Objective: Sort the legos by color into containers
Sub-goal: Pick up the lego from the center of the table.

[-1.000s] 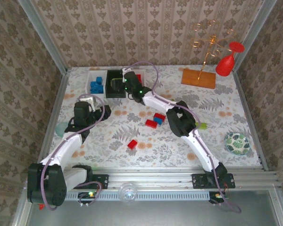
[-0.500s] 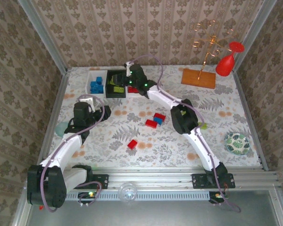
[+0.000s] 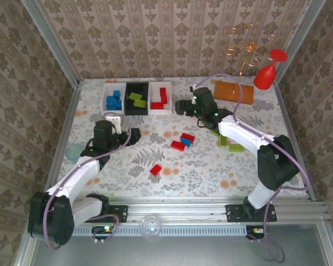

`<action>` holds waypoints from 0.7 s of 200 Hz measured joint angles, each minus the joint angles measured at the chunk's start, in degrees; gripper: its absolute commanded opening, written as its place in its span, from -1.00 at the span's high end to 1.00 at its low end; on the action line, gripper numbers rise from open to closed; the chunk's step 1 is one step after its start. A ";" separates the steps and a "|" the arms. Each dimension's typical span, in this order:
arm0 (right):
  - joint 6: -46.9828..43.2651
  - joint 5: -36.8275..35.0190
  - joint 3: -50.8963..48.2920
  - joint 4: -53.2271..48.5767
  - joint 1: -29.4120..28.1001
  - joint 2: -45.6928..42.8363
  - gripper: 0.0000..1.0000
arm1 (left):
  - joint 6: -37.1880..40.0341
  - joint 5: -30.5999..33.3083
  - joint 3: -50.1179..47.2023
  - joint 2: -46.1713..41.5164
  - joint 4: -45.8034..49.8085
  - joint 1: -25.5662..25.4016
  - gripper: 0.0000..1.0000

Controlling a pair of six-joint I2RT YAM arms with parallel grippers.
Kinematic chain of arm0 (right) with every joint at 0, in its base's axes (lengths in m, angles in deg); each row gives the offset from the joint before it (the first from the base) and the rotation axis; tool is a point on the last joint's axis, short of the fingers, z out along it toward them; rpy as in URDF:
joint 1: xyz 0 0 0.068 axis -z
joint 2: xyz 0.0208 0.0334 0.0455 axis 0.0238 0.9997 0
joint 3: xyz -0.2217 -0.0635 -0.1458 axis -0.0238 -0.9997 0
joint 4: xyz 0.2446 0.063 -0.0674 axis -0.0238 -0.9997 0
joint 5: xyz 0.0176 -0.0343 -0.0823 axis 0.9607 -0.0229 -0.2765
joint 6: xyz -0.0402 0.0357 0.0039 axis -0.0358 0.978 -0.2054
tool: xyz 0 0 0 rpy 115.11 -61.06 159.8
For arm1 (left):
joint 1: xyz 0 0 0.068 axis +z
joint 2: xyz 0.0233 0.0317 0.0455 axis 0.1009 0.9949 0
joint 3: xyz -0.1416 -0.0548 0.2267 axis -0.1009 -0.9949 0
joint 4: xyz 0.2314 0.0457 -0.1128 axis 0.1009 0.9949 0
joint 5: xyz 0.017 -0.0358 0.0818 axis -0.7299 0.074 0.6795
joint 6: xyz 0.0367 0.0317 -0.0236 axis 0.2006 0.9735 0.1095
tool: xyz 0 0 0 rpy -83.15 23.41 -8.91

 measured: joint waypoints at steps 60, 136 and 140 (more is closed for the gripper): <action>-5.77 -3.76 1.64 -17.05 7.76 5.46 -0.68 | 1.42 -0.85 1.42 1.77 0.17 -2.86 -0.58; -5.84 -3.26 8.61 -22.88 9.53 16.57 -0.51 | 1.73 -0.57 1.42 1.27 0.70 -2.95 -0.59; -5.86 -3.26 9.03 -22.97 9.53 17.07 -0.51 | 1.73 -0.57 1.42 1.27 0.70 -2.95 -0.59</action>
